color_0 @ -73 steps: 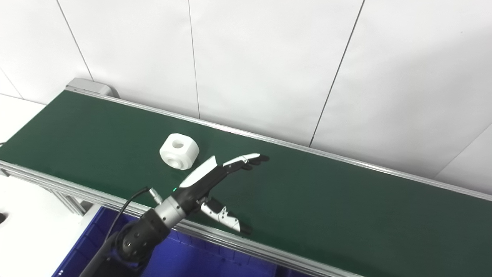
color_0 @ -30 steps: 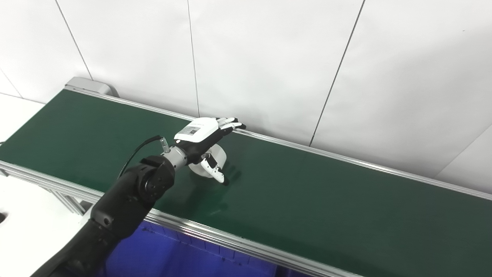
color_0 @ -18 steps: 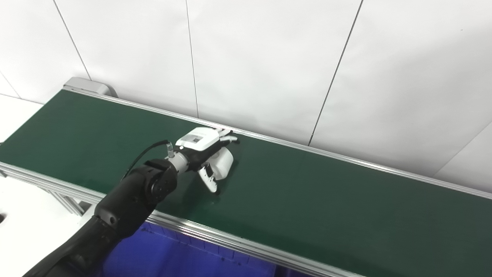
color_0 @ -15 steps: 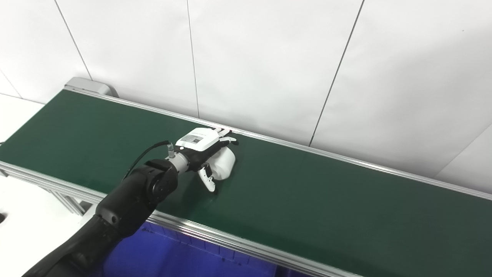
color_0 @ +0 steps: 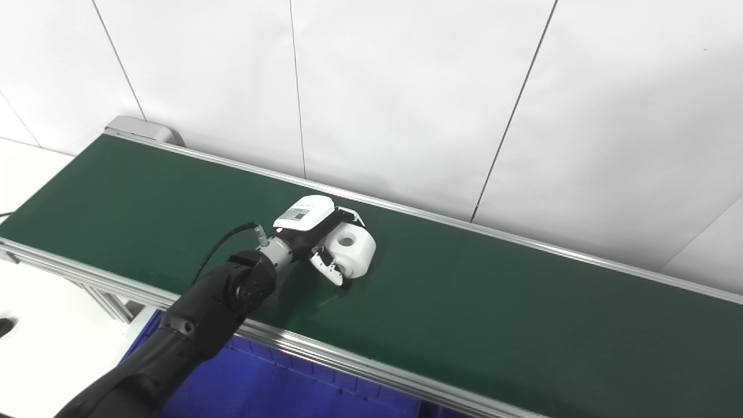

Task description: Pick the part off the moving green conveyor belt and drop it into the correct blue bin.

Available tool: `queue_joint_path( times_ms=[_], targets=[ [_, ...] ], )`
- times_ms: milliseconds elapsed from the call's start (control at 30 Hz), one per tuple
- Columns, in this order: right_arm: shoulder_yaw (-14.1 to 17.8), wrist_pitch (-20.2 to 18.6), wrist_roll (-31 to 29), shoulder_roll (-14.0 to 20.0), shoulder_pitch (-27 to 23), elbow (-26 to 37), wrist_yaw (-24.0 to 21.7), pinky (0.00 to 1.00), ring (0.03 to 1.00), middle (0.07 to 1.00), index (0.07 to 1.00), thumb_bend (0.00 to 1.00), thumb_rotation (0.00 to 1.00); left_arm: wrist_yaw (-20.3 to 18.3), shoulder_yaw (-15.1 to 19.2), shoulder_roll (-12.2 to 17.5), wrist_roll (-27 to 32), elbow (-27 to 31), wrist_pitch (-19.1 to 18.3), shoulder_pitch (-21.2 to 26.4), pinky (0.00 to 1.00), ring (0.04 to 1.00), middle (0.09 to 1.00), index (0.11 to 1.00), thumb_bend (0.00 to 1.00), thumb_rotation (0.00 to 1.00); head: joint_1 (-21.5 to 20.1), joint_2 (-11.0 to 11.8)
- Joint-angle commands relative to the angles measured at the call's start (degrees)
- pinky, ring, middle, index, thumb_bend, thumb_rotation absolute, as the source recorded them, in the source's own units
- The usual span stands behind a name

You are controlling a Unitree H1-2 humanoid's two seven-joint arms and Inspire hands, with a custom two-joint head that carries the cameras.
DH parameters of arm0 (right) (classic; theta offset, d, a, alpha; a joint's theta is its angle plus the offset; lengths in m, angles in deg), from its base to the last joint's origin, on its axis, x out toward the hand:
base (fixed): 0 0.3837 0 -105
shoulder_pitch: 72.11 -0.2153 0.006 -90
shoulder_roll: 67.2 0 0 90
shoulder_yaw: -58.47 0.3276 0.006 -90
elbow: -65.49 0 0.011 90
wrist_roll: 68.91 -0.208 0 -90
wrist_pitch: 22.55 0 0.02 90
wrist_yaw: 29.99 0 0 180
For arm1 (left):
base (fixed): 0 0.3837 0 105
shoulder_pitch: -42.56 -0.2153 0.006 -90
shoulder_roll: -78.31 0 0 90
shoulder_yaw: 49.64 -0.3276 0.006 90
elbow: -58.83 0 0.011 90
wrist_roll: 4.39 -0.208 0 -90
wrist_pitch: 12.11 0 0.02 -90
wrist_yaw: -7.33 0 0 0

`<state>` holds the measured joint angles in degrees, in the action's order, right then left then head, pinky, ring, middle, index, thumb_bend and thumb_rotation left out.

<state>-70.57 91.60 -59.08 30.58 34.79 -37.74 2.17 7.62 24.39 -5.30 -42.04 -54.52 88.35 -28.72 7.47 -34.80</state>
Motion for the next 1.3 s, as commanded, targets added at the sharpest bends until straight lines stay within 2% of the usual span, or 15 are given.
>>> queue_joint_path(
  times_ms=[0, 167, 333, 467, 600, 633, 700, 733, 867, 1033, 1167, 1267],
  targets=[
    [0.6, 2.8, 0.2, 0.3, 0.4, 2.2, 0.3, 0.65, 0.736, 0.803, 0.868, 0.8, 0.31, 0.8, 0.6, 0.2, 1.3, 0.0, 0.8, 0.0, 0.43, 0.429, 0.506, 0.484, 0.5, 0.0, 0.1, -0.1],
    [0.5, 2.8, 0.6, 0.4, 0.7, 2.7, 0.6, 0.64, 0.736, 0.805, 0.872, 0.79, 0.32, 1.8, 2.9, -0.3, 5.1, 2.8, 1.6, -1.8, 0.45, 0.453, 0.512, 0.467, 0.5, 0.0, -0.1, -0.6],
    [-0.6, 2.8, 1.7, 0.5, 0.6, 3.2, 2.5, 0.64, 0.727, 0.8, 0.87, 0.78, 0.32, 0.7, 6.7, -0.5, 12.2, 9.1, 3.8, -5.9, 0.48, 0.485, 0.52, 0.449, 0.5, 0.0, -1.1, -3.0],
    [-0.5, 2.8, 1.5, 0.7, 1.4, 4.7, 2.0, 0.65, 0.733, 0.804, 0.874, 0.78, 0.34, 0.4, 8.5, -0.1, 15.3, 13.9, 6.7, -9.1, 0.42, 0.449, 0.523, 0.46, 0.5, 0.0, -2.8, -5.4],
    [-0.1, 2.8, 1.5, 0.7, 2.3, 6.5, 1.2, 0.66, 0.75, 0.816, 0.883, 0.77, 0.36, -0.6, 10.3, 0.2, 18.3, 20.4, 8.2, -14.0, 0.44, 0.469, 0.521, 0.452, 0.5, 0.0, -5.2, -7.9],
    [0.0, 2.8, 1.6, 0.6, 2.6, 7.1, 1.0, 0.66, 0.751, 0.817, 0.883, 0.77, 0.36, -0.8, 10.7, 0.3, 18.8, 22.1, 8.1, -15.3, 0.44, 0.469, 0.521, 0.452, 0.5, 0.0, -6.4, -9.2],
    [0.5, 2.8, 1.6, 0.4, 3.2, 8.0, 0.6, 0.67, 0.752, 0.816, 0.882, 0.77, 0.36, -1.2, 11.2, 0.1, 19.8, 24.3, 8.3, -17.5, 0.45, 0.47, 0.524, 0.448, 0.5, 0.0, -7.0, -9.9],
    [0.9, 2.8, 1.7, 0.2, 3.5, 8.6, 0.3, 0.67, 0.751, 0.815, 0.88, 0.78, 0.36, -1.5, 11.4, 0.1, 20.5, 25.4, 8.7, -18.7, 0.43, 0.459, 0.529, 0.452, 0.5, 0.0, -7.6, -11.1],
    [2.4, 2.8, 2.2, -0.4, 4.4, 10.5, -1.3, 0.68, 0.758, 0.82, 0.881, 0.77, 0.37, -2.4, 11.7, -0.3, 22.9, 27.6, 10.9, -22.7, 0.45, 0.467, 0.527, 0.451, 0.5, 0.0, -8.9, -13.6],
    [4.6, 2.8, 2.3, -2.0, 5.1, 12.1, -4.0, 0.68, 0.757, 0.817, 0.882, 0.76, 0.35, -2.5, 11.7, -1.3, 24.2, 27.2, 14.0, -27.1, 0.49, 0.508, 0.513, 0.438, 0.5, 0.0, -9.8, -14.8],
    [7.2, 2.8, 2.1, -3.2, 6.0, 13.2, -7.1, 0.68, 0.757, 0.816, 0.882, 0.77, 0.36, -2.9, 11.5, -2.1, 23.7, 27.4, 14.4, -29.9, 0.47, 0.495, 0.519, 0.44, 0.5, 0.0, -9.6, -15.3],
    [8.6, 2.8, 1.9, -4.0, 6.4, 13.5, -8.7, 0.68, 0.757, 0.814, 0.881, 0.77, 0.36, -3.4, 11.4, -2.5, 22.6, 28.7, 12.8, -31.7, 0.47, 0.493, 0.52, 0.444, 0.5, 0.0, -9.0, -15.6]
  ],
)
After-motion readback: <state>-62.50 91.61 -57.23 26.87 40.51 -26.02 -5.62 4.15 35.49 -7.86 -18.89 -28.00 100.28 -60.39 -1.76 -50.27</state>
